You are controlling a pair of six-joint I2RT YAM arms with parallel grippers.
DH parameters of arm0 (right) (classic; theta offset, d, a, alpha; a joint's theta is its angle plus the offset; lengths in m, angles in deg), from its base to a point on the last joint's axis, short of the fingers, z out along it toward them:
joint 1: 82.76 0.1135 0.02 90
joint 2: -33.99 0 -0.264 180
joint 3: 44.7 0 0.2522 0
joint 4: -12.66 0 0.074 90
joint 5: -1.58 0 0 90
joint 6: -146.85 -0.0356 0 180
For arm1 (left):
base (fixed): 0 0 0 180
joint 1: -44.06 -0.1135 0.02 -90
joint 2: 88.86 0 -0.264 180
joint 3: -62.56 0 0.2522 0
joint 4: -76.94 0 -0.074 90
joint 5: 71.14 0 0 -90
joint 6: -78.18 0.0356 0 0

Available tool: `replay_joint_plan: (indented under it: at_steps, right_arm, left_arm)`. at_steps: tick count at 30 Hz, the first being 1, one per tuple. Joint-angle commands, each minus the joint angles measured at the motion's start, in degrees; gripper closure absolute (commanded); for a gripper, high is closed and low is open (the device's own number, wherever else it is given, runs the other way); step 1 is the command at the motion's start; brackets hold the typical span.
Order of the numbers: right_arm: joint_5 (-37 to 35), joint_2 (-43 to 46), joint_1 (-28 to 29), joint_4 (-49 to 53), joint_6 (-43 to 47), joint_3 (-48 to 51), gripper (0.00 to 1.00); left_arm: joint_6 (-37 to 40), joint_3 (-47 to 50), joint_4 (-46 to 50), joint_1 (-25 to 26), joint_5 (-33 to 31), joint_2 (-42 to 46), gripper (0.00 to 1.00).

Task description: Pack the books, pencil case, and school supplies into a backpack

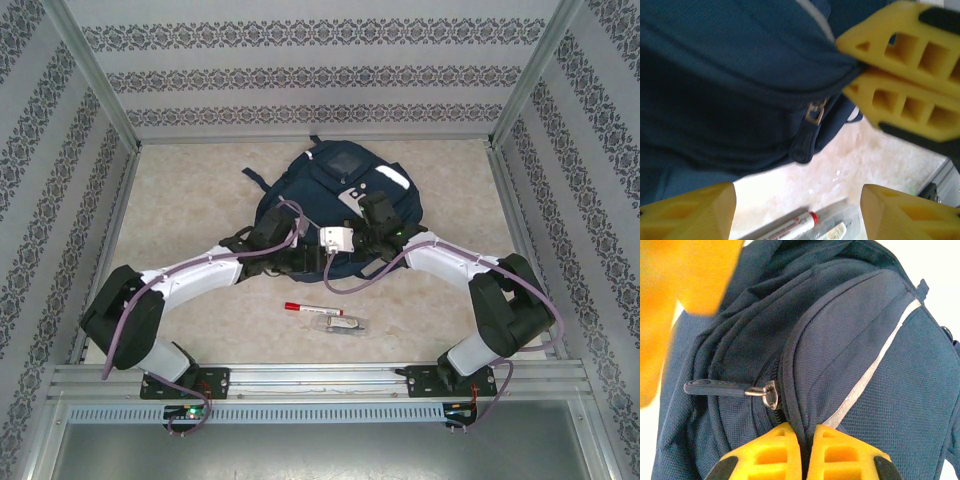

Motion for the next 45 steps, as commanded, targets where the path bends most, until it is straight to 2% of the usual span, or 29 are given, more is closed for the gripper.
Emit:
replay_joint_plan:
  at_steps: [1,6,13,15,18,22,27,34,37,40,45]
  right_arm:
    - [8.8,0.6,-0.1,-3.0,-5.9,-1.0,1.0]
    - [11.0,-0.1,-0.4,-5.4,-9.2,-0.6,1.0]
    - [12.7,0.8,-1.4,-9.8,-12.9,1.9,1.0]
    - [12.8,0.8,-1.6,-10.1,-13.0,2.2,1.0]
    - [13.2,0.9,-1.7,-10.4,-13.3,2.5,1.0]
    - [14.9,0.7,-1.7,-10.8,-14.2,2.4,1.0]
    - [16.4,0.7,-1.5,-11.5,-15.0,2.2,1.0]
    - [14.2,1.7,-3.1,-11.1,-14.2,3.3,1.0]
    - [11.7,2.9,-3.9,-8.0,-9.3,4.4,1.0]
    - [8.3,3.5,-5.2,-2.3,-1.6,4.7,1.0]
    - [6.1,3.8,-8.0,-1.0,1.7,5.4,1.0]
  left_arm:
    - [0.8,-2.7,-1.2,0.9,-2.0,-1.2,0.33]
    - [1.6,-4.3,-1.2,1.0,-3.3,-3.0,0.37]
    - [4.9,-4.3,-0.2,1.3,-7.0,-4.4,0.65]
    - [5.6,-3.9,-0.7,1.3,-7.2,-4.3,0.65]
    - [7.5,-2.7,-4.2,1.5,-6.1,-3.5,0.51]
    - [10.1,-3.8,-4.7,1.5,-7.2,-2.8,0.5]
    - [10.9,-4.0,-7.1,1.5,-8.1,-5.1,0.66]
    - [15.2,-4.0,-2.8,1.5,-10.6,-4.6,0.98]
    - [17.4,-2.4,-0.6,1.2,-13.6,-1.8,1.0]
    - [17.4,0.1,1.3,-1.6,-14.2,0.0,1.0]
    - [16.0,4.9,1.2,-12.2,-10.1,1.0,1.0]
